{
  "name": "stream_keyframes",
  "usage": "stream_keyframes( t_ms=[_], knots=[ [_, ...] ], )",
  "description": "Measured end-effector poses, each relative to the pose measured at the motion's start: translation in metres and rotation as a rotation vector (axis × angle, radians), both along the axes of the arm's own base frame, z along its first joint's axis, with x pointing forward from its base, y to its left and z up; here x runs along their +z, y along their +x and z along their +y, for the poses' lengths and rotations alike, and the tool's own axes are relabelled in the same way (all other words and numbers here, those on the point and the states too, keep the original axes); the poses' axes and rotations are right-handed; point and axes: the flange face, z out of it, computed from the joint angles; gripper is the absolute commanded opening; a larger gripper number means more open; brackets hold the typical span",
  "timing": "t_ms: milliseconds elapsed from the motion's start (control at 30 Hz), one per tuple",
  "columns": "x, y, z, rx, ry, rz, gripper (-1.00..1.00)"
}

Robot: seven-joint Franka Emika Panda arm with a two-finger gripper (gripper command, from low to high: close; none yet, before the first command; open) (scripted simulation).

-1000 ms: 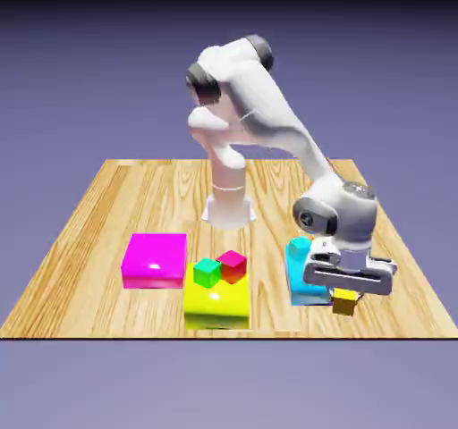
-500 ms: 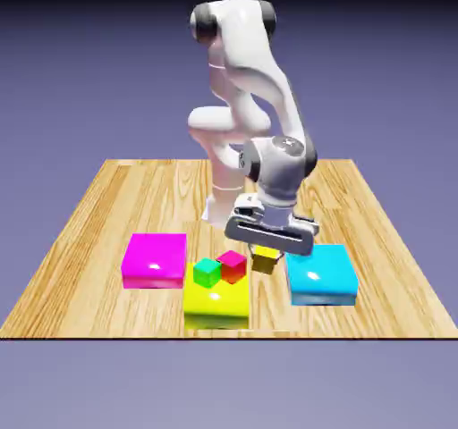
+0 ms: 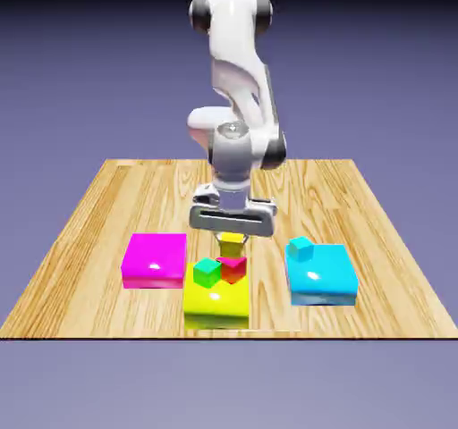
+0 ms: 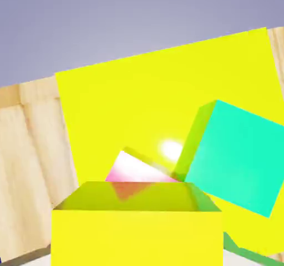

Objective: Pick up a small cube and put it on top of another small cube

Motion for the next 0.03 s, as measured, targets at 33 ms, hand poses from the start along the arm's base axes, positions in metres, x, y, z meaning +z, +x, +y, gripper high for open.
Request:
stream_keyframes(
  t_ms=[33],
  knots=[
    [0.014, 0.0009, -0.0002, 0.0, -0.001, 0.0, 1.0]
  ],
)
